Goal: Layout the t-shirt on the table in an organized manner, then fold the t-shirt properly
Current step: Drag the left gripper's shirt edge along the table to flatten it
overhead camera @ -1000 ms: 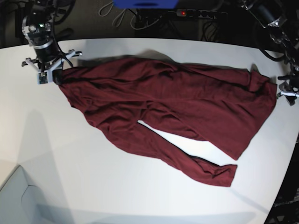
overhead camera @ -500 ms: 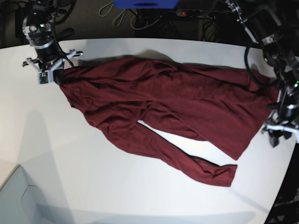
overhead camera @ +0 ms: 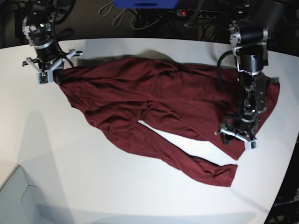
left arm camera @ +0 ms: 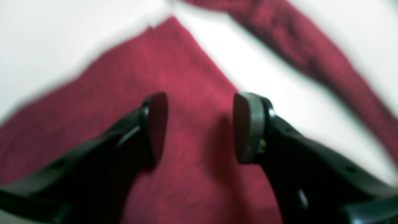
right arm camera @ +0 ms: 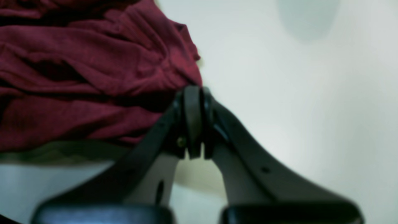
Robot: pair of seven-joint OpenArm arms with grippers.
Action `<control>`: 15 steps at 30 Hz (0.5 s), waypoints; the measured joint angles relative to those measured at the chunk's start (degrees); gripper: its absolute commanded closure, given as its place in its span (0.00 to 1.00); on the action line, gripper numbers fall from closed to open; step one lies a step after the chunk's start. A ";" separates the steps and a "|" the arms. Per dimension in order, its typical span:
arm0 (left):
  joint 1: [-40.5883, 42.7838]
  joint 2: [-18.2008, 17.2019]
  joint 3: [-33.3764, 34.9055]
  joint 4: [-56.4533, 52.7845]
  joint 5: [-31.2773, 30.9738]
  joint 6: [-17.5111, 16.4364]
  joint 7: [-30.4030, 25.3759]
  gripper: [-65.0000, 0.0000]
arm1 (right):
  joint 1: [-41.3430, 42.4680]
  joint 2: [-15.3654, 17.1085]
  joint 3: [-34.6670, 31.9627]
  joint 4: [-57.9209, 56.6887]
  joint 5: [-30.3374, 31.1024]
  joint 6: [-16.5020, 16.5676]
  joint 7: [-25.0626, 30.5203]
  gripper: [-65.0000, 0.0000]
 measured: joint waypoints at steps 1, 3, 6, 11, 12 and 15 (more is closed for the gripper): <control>-0.13 -0.42 0.28 -1.68 0.31 -0.26 -2.01 0.50 | 0.00 0.15 0.00 0.00 0.00 0.00 0.00 1.00; -1.84 -1.03 0.13 -6.45 3.56 -0.07 -7.02 0.50 | 0.02 0.28 0.00 0.00 -0.02 -0.09 0.04 1.00; -3.43 -2.84 0.15 -14.05 6.05 -1.03 -15.47 0.50 | 0.33 0.35 0.00 0.00 0.02 0.02 0.02 1.00; -3.50 -7.10 0.13 -21.09 5.84 -1.11 -24.68 0.50 | 0.44 0.48 0.00 0.00 0.02 0.02 0.02 1.00; -3.56 -8.02 0.13 -21.53 5.86 -0.87 -24.57 0.50 | 0.46 0.44 0.00 0.00 0.02 0.04 0.02 1.00; -3.65 -9.77 -0.94 -21.77 6.10 -0.52 -23.17 0.50 | 0.48 0.48 -0.02 -0.46 0.07 0.04 0.22 1.00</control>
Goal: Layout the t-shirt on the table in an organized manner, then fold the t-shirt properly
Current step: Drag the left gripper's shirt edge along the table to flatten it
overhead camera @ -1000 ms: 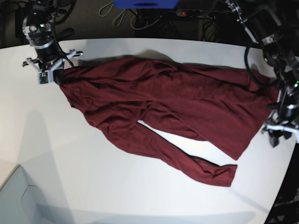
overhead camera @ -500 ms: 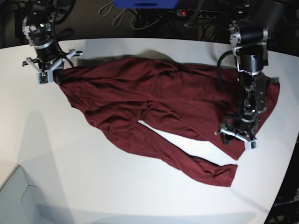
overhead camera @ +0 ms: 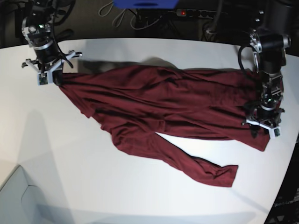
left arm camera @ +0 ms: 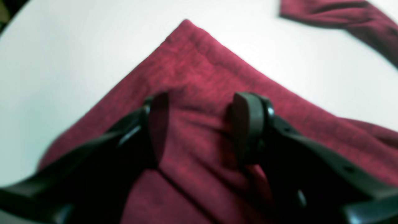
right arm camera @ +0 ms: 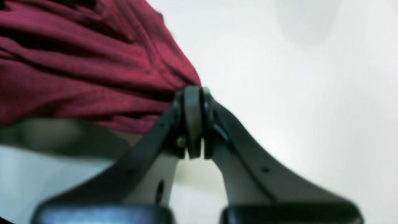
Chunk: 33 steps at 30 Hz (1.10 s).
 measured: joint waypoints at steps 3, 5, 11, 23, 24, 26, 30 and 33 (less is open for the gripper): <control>0.33 -0.35 -3.63 0.20 -0.02 0.07 0.70 0.50 | 0.15 -0.02 -0.09 -2.03 0.00 0.02 0.15 1.00; 0.44 -0.26 -6.23 0.22 0.39 0.04 1.05 0.50 | 0.13 -0.02 -0.13 -3.06 0.02 0.02 0.22 1.00; 0.46 -1.11 -9.38 0.20 0.42 0.04 2.23 0.50 | -0.02 -0.02 -0.13 -7.04 0.02 0.02 0.22 1.00; 1.07 -3.30 -9.53 6.84 0.44 1.27 4.24 0.50 | -2.56 -0.37 0.13 -7.21 -0.04 -0.02 0.44 1.00; 0.92 -3.52 -9.53 7.26 0.42 1.18 4.22 0.50 | -2.89 -0.37 0.13 -6.93 -0.07 -0.02 0.28 1.00; 1.09 -3.87 -9.55 8.87 0.39 1.25 4.55 0.50 | -3.58 -1.01 0.13 -6.40 -0.09 -0.04 0.17 1.00; 1.49 -2.16 -9.84 16.24 0.39 1.73 11.96 0.50 | -3.63 -2.10 -0.13 -6.38 -0.04 0.00 0.20 0.94; 1.70 1.60 -9.68 23.54 0.39 1.01 18.80 0.50 | -3.52 -3.34 0.11 -5.18 -0.26 -0.20 0.15 0.83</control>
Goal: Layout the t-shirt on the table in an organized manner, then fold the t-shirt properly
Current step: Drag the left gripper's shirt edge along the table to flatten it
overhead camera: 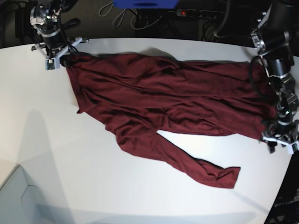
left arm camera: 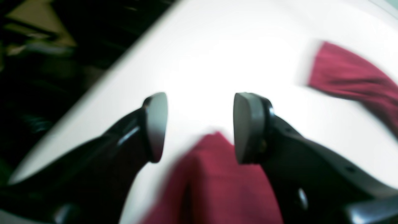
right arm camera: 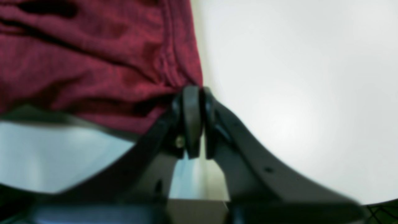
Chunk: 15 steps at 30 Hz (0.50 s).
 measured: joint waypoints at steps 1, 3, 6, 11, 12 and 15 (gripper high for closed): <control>0.61 1.46 0.24 2.60 0.02 -0.13 1.16 0.50 | -0.02 -0.98 0.04 0.79 -0.04 0.00 0.02 0.80; 1.88 4.11 0.59 6.45 -0.02 -0.87 3.04 0.50 | -0.02 -1.73 -0.11 2.14 -0.02 0.17 -0.31 0.72; 3.76 6.58 0.68 7.67 0.46 -0.70 4.33 0.50 | -0.42 -2.51 0.42 5.14 -0.24 -0.11 0.09 0.66; 4.44 6.80 0.66 5.90 0.48 -0.50 3.41 0.50 | -2.05 -7.02 4.39 9.18 -0.09 0.20 -0.44 0.62; 4.31 6.64 0.61 4.87 0.44 -0.48 3.50 0.50 | -2.16 -7.02 5.60 9.73 -0.20 0.22 -0.46 0.62; 4.66 5.90 0.68 2.14 0.50 -0.52 4.37 0.50 | -1.70 -6.64 7.85 10.32 -0.20 -0.02 0.04 0.62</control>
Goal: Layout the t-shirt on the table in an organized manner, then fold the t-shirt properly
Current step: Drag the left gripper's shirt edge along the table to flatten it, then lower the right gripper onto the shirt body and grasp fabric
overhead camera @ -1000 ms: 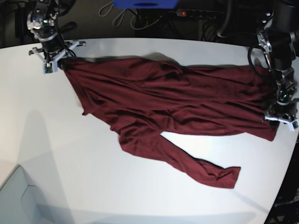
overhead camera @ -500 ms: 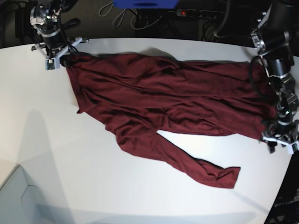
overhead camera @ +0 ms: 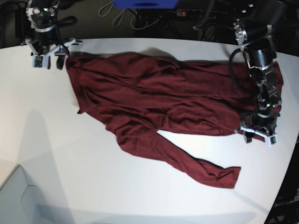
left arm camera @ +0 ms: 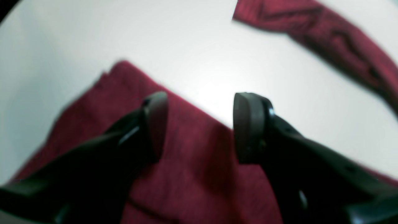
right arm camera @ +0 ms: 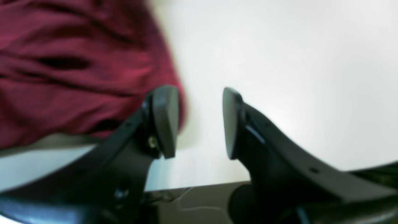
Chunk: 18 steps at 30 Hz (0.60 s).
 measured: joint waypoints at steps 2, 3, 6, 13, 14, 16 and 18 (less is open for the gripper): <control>0.20 -0.92 0.00 -1.25 -0.07 0.00 0.02 0.50 | 0.48 0.11 -0.28 0.00 -0.02 0.00 -0.20 0.63; 0.13 -1.27 -0.26 -1.81 -0.07 0.04 -0.13 0.50 | 1.38 0.09 -0.59 0.00 -0.04 0.04 -0.46 0.63; 0.85 -2.01 -0.39 -1.95 -0.28 0.20 -0.96 0.50 | 5.33 0.31 -2.86 1.16 -0.17 -0.17 -0.66 0.65; 2.69 -2.27 -0.55 -1.68 -0.46 0.26 -0.94 0.50 | 12.90 7.26 -17.53 -1.16 0.20 -0.13 -5.84 0.98; 2.51 -2.10 -0.46 -1.66 -0.55 0.09 -0.90 0.50 | 15.37 7.78 -19.34 -3.65 -0.02 0.22 -8.61 1.00; 2.89 -2.23 -0.37 -0.57 -0.52 -0.20 -0.26 0.50 | 20.00 7.85 -21.07 -8.35 0.24 0.07 -11.32 1.00; 3.19 -2.86 -0.39 0.70 -0.37 -0.09 0.33 0.50 | 24.20 7.91 -21.35 -13.16 0.42 0.20 -13.64 1.00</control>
